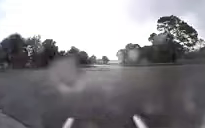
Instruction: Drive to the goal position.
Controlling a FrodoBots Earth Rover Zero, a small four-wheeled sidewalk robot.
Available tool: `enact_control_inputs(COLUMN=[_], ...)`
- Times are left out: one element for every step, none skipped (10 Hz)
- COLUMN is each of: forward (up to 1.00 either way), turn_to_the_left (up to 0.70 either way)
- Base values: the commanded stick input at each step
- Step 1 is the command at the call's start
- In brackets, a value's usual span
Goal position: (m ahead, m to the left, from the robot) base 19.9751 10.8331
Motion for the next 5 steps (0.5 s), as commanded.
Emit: enact_control_inputs(forward=[1.00, 1.00, 1.00, 1.00, 1.00], turn_to_the_left=[0.00, 0.00, 0.00, 0.00, 0.00])
